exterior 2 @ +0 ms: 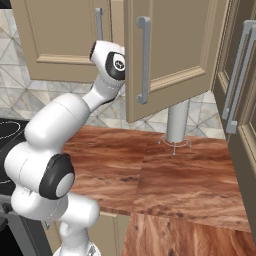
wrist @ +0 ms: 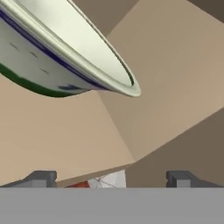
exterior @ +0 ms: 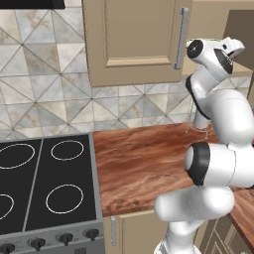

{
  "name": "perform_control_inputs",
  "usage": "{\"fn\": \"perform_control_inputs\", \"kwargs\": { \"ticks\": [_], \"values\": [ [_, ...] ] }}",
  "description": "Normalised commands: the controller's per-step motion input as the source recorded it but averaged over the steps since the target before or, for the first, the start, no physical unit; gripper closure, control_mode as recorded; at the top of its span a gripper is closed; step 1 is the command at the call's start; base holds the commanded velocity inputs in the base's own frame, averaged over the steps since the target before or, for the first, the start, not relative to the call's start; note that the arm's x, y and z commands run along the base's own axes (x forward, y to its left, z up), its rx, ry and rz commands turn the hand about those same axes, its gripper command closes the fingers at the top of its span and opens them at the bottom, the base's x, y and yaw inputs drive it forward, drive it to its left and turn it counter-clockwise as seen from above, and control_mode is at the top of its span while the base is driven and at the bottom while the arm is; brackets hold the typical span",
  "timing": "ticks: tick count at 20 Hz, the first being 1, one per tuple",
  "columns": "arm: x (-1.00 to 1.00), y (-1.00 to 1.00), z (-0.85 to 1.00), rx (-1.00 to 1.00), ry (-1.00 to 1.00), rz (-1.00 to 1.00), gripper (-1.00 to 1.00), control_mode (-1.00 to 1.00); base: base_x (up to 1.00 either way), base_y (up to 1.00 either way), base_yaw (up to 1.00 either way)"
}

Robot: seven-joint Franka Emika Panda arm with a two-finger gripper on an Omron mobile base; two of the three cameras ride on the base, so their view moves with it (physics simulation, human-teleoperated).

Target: Move the bowls from the cabinet to the plates on the dining table.

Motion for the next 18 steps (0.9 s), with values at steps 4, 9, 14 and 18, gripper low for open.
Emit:
{"fn": "perform_control_inputs", "kwargs": {
  "ticks": [4,9,14,18],
  "values": [
    [-0.15,-0.11,-0.05,0.01,0.01,-0.08,-1.00,-1.00,0.00,0.00,0.00],
    [-0.30,0.05,-0.05,0.00,-0.03,-0.17,-1.00,-1.00,0.00,0.00,0.00],
    [-0.26,0.04,0.00,0.00,-0.05,-0.18,-1.00,-1.00,0.00,0.00,0.00],
    [-0.32,-0.08,0.00,0.01,-0.04,-0.12,-1.00,-1.00,0.00,0.00,0.00]
  ]
}}
